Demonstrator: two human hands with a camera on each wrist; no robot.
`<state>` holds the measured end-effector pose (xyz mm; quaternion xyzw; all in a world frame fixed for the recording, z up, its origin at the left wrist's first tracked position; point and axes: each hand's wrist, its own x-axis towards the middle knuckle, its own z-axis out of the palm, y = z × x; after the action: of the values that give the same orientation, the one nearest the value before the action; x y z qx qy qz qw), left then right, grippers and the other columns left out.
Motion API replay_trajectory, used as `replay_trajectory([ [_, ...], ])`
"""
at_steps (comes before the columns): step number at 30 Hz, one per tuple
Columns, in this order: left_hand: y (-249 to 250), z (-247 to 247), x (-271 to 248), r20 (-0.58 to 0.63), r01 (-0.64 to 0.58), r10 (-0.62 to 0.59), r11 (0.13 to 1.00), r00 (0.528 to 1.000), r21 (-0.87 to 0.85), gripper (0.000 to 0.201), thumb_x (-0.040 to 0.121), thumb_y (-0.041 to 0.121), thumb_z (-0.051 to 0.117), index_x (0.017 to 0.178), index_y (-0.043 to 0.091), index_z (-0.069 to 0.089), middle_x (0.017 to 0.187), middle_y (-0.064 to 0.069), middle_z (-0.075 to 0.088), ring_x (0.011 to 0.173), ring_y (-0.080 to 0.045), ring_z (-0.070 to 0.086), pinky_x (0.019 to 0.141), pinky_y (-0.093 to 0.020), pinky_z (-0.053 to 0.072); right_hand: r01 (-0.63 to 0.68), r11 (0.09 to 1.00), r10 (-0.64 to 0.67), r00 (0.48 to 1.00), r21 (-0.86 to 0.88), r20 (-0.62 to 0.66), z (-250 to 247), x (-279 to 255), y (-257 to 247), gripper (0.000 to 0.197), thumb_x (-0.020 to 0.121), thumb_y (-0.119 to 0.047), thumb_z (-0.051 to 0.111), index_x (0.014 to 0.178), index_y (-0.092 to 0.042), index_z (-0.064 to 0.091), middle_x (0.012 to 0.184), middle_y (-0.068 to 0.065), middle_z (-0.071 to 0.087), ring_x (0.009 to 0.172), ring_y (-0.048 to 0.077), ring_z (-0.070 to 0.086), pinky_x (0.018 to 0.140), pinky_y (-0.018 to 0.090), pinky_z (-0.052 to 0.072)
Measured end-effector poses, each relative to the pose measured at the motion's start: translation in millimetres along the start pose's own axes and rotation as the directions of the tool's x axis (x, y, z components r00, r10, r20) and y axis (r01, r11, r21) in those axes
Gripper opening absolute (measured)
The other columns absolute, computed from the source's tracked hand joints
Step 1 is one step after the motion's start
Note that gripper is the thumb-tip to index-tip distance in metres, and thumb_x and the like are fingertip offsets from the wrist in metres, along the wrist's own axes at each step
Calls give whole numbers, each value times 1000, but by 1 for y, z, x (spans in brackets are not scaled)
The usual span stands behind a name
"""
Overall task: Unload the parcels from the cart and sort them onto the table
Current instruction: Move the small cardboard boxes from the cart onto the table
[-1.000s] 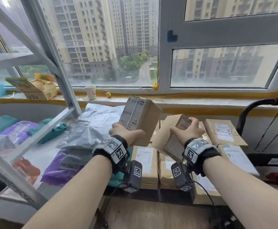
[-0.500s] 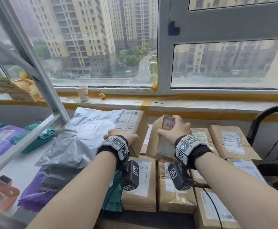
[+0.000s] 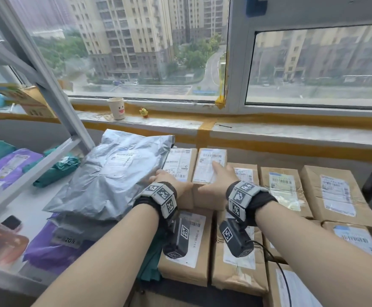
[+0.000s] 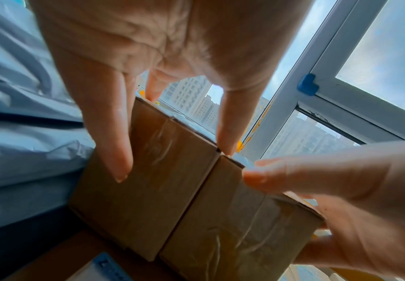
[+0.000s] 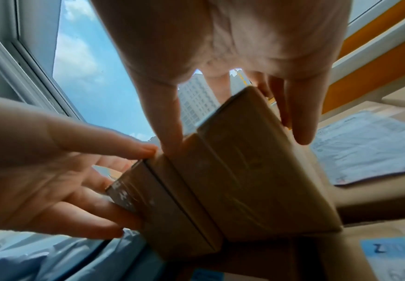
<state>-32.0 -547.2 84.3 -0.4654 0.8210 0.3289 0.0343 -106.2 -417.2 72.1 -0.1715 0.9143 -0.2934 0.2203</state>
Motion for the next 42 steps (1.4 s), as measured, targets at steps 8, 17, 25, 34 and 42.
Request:
replay_trajectory([
  [8, -7, -4, 4, -43, -110, 111, 994, 993, 23, 81, 66, 46, 79, 126, 10, 38, 123, -12, 39, 97, -24, 57, 84, -35, 56, 85, 996, -85, 996, -32, -5, -5, 2, 12, 100, 69, -31, 79, 149, -26, 20, 155, 12, 11, 140, 26, 28, 116, 34, 27],
  [17, -3, -1, 15, -57, -55, 54, 998, 997, -12, 80, 83, 57, 56, 135, -1, 34, 131, -17, 38, 101, -33, 58, 85, -41, 55, 94, 995, -91, 993, 44, -75, -2, 3, 13, 93, 75, -32, 75, 149, -17, 21, 158, 8, 8, 146, 21, 12, 117, 31, 14],
  [25, -1, -10, 24, -104, -116, 123, 990, 987, 76, 59, 90, 43, 54, 133, 3, 40, 132, -18, 39, 108, -32, 56, 78, -34, 42, 133, 983, -114, 983, 129, -147, 9, 2, 10, 84, 80, -34, 70, 148, -15, 24, 157, 7, 14, 145, 20, 14, 119, 33, 15],
  [34, -10, -9, 23, -101, -91, 108, 982, 989, 164, 66, 86, 46, 56, 136, 7, 35, 134, -18, 46, 121, -37, 48, 98, -45, 43, 88, 973, -63, 990, 211, -124, 25, 5, 6, 85, 80, -41, 67, 149, -23, 21, 152, 6, 26, 139, 24, 29, 114, 43, 29],
  [42, -16, -16, 12, -94, -155, 181, 959, 979, 237, 57, 90, 42, 52, 133, 7, 38, 131, -19, 39, 111, -36, 53, 89, -41, 46, 94, 971, -72, 992, 220, -103, 26, 2, 5, 78, 86, -35, 62, 150, -21, 19, 152, 6, 26, 138, 23, 31, 114, 41, 29],
])
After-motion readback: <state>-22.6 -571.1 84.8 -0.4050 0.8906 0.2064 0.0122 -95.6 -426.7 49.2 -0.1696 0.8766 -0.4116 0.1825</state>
